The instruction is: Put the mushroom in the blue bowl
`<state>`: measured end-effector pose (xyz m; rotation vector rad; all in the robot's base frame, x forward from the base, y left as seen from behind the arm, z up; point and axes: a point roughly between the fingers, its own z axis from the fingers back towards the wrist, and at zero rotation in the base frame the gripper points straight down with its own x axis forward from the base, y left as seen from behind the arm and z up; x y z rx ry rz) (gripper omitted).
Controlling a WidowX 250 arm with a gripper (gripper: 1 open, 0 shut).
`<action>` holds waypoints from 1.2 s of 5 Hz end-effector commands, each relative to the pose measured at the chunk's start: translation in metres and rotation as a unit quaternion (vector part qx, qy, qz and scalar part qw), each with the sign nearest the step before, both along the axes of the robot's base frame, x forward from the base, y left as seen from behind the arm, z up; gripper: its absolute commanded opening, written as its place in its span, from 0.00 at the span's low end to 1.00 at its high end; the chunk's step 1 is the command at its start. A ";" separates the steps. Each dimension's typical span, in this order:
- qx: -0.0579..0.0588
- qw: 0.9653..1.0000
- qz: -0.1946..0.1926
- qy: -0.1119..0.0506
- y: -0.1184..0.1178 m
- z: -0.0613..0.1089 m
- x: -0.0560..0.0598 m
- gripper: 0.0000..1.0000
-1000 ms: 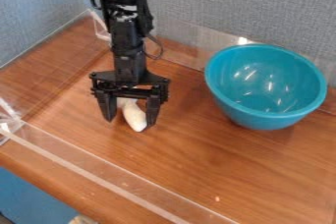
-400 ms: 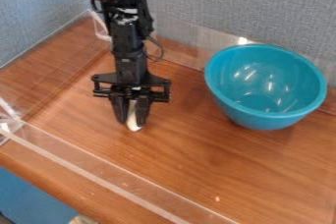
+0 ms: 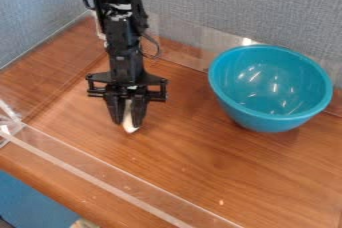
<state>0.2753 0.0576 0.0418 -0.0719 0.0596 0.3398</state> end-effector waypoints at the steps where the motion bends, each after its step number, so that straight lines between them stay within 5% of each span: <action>1: 0.006 0.999 0.008 -0.033 0.006 0.021 0.003 0.00; 6: 0.005 1.000 0.007 -0.027 0.005 0.019 0.004 0.00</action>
